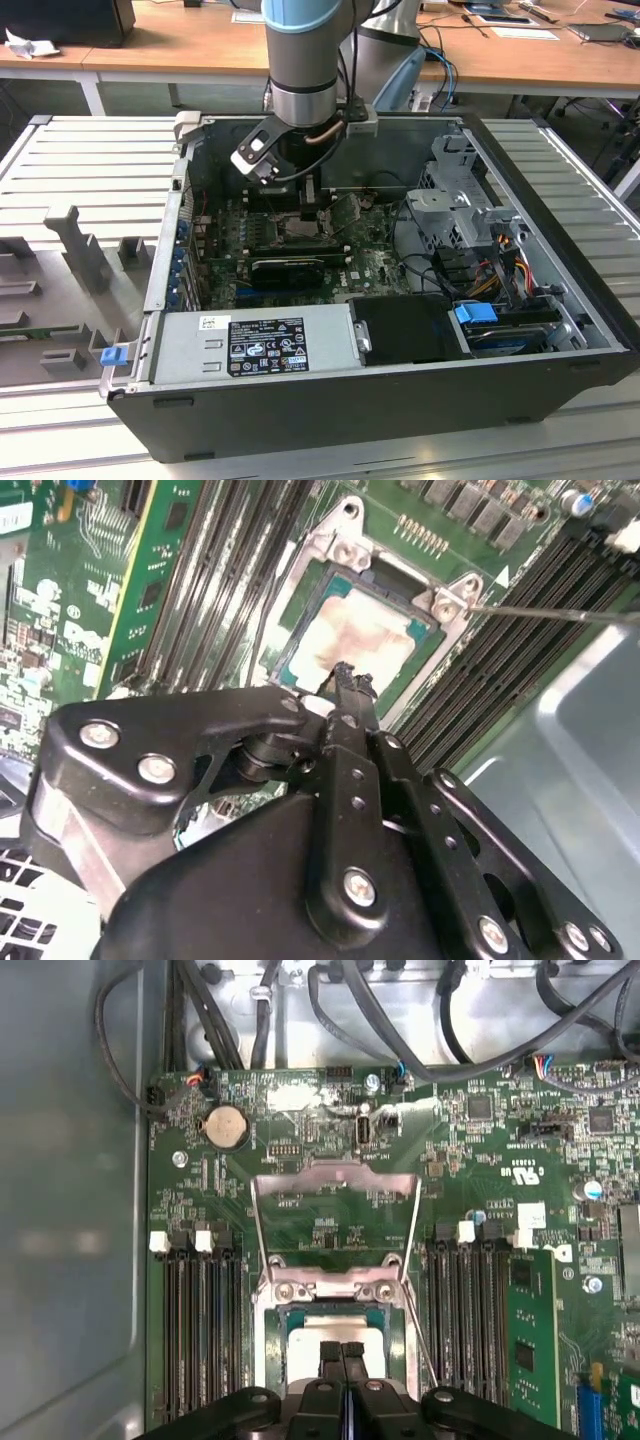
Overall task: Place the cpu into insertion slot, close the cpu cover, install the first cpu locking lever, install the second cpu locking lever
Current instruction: 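Close the cpu cover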
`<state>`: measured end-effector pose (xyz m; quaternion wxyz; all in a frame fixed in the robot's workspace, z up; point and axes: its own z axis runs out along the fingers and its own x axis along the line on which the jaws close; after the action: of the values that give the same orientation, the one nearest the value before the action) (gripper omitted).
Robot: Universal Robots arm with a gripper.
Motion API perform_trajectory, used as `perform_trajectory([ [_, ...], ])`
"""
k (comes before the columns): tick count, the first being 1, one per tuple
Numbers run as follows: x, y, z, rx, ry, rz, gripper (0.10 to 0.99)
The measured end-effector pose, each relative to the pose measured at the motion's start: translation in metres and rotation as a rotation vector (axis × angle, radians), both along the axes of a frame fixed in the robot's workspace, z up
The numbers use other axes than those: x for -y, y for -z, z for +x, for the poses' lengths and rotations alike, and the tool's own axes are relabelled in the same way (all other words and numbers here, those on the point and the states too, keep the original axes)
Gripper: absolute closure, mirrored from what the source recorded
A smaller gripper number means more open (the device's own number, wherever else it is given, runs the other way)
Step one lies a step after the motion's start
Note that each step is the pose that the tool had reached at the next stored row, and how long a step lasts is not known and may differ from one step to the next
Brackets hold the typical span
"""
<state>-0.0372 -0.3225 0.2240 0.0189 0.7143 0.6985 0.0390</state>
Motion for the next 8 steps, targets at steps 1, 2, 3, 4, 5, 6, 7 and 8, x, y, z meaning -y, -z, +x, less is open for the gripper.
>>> perform_trajectory([
  [1, 0.0000, 0.0000, 0.0002, 0.0000, 0.000, 0.005, 0.980],
  [2, 0.0000, -0.0014, 0.0002, 0.0001, 0.000, 0.008, 0.980],
  [3, 0.0000, -0.0024, 0.0002, 0.0000, 0.000, 0.008, 0.980],
  [4, 0.0000, -0.0030, 0.0002, 0.0000, 0.000, 0.008, 0.980],
  [5, 0.0000, -0.0042, 0.0002, 0.0000, 0.000, 0.008, 0.980],
  [6, 0.0000, -0.0047, 0.0002, 0.0000, 0.000, 0.009, 0.980],
  [7, 0.0000, -0.0053, 0.0002, 0.0000, 0.000, 0.009, 0.980],
  [8, 0.0000, -0.0059, 0.0003, 0.0001, 0.000, 0.009, 0.980],
])
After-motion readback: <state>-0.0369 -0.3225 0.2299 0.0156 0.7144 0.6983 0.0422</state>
